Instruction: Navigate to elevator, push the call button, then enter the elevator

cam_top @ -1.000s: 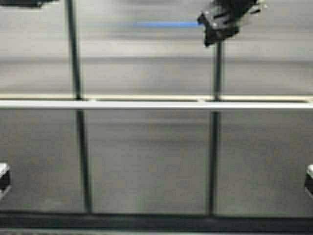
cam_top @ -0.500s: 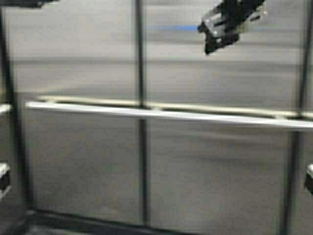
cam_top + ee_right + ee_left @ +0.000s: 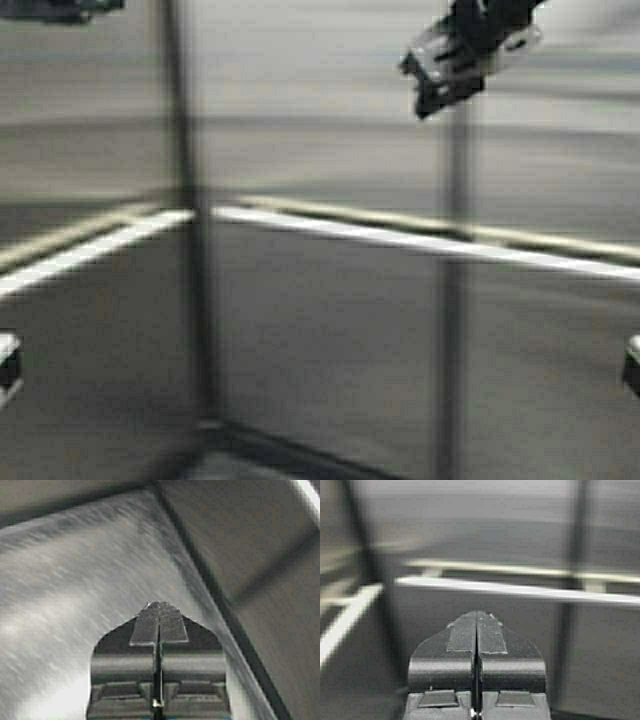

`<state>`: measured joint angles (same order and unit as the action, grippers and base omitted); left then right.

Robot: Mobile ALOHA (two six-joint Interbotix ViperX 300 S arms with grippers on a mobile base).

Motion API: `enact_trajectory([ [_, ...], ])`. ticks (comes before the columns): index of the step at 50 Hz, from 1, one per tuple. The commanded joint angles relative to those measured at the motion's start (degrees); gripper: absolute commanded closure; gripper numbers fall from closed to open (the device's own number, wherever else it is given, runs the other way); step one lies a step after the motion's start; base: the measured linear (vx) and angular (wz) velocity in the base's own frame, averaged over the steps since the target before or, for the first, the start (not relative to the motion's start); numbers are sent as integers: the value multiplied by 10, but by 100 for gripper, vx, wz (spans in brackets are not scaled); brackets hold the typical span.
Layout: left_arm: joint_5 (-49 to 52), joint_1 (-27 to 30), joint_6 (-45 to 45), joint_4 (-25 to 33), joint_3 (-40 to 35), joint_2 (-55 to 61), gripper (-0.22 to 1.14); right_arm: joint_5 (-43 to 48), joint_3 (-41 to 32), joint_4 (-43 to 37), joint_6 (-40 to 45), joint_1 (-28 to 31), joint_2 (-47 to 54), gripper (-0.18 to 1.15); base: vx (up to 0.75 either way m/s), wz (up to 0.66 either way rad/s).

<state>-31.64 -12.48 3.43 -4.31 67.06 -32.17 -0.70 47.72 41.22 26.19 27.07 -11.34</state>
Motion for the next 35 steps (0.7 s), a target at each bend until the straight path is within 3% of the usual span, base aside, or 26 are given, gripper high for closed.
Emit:
enact_trajectory([
  [1, -4, 1, 1, 0, -8, -1, 89, 2, -10, -3, 1, 2, -18, 91, 11, 72],
  [35, -5, 1, 4, 1, -12, 0, 89, 5, -17, -7, 1, 30, -15, 91, 6, 79],
])
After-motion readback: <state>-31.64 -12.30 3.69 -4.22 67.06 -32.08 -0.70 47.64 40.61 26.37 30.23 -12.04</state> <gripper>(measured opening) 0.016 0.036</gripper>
